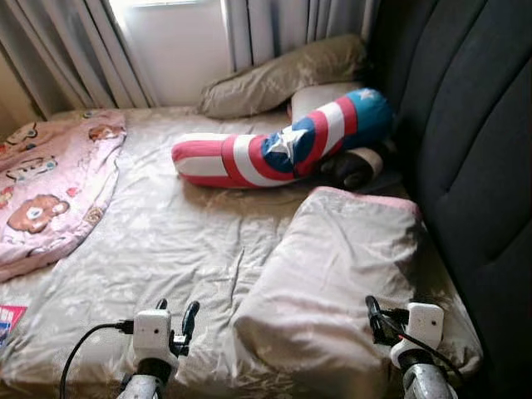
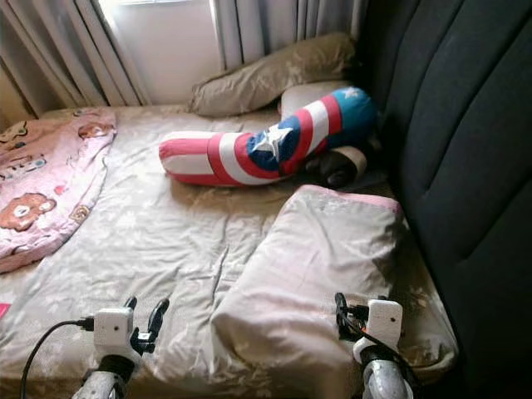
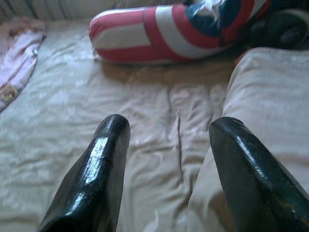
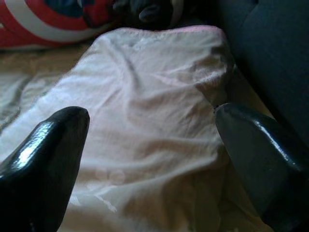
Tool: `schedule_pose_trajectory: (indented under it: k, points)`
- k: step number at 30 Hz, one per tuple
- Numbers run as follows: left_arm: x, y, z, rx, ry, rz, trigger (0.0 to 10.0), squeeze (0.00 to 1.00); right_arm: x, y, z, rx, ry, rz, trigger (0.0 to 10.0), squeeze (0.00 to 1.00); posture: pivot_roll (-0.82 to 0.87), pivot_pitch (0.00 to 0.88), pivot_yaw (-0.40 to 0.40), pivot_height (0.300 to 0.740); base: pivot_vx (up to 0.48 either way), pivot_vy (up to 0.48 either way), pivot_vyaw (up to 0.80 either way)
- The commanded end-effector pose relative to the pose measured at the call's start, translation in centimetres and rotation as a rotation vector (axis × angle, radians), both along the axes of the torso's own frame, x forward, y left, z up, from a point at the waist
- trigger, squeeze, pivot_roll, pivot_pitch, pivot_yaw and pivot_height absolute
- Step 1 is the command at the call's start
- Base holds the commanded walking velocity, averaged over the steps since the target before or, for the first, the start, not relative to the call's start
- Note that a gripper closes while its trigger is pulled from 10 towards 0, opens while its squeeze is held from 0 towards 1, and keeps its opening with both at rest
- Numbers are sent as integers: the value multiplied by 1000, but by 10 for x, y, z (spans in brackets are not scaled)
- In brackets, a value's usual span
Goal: Clean up the room
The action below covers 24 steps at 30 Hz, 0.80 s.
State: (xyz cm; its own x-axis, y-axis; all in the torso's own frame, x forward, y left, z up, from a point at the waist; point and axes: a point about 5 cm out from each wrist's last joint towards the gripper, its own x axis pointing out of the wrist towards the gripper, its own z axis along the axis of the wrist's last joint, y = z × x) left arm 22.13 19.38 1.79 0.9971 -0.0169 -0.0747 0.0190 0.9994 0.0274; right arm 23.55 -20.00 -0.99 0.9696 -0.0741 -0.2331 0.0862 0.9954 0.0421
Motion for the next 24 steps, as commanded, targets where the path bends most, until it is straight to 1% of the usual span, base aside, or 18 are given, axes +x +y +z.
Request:
schedule_pose_trajectory:
  k: [1, 2, 5, 8, 10, 12, 15, 16, 24]
  points:
    - [4, 1, 4, -13, -3, 15, 10000, 0, 3, 9, 3, 9, -12, 31, 10000, 0, -13, 0, 41, 713, 0, 0, 0]
    - [7, -1, 6, -17, 1, 10, 10000, 0, 5, 15, 5, 15, -13, 53, 10000, 0, -25, 0, 44, 713, 0, 0, 0]
    - [12, -5, 9, -29, -1, -1, 10000, 0, 8, 20, 7, 9, -10, 75, 10000, 0, -27, 0, 45, 713, 0, 0, 0]
    - [13, -8, 11, -40, -10, -11, 10000, 0, 8, 18, 6, -5, 0, 56, 10000, 0, -27, 0, 50, 713, 0, 0, 0]
    - [13, -9, 12, -40, -6, -16, 10000, 0, 6, 15, 2, -12, 26, 38, 10000, 0, -27, 0, 50, 713, 251, 0, 0]
    - [12, -10, 11, -22, -2, -35, 10000, 0, 3, 16, -1, -6, 36, 41, 10000, 0, -28, 0, 54, 713, 257, 0, 441]
    - [12, -10, 12, -26, 1, -35, 10000, 0, -1, 18, -3, 17, 50, 33, 10000, 0, -27, 0, 52, 713, 259, 0, 154]
    - [12, -9, 12, -28, 2, -33, 10000, 0, -3, 17, -5, 19, 61, 29, 10000, 0, -27, 0, 51, 713, 0, 0, 0]
    - [11, -8, 11, -21, 15, -39, 10000, 0, -5, 16, -8, 21, 76, 0, 10000, 0, -32, 0, 55, 713, 0, 0, 0]
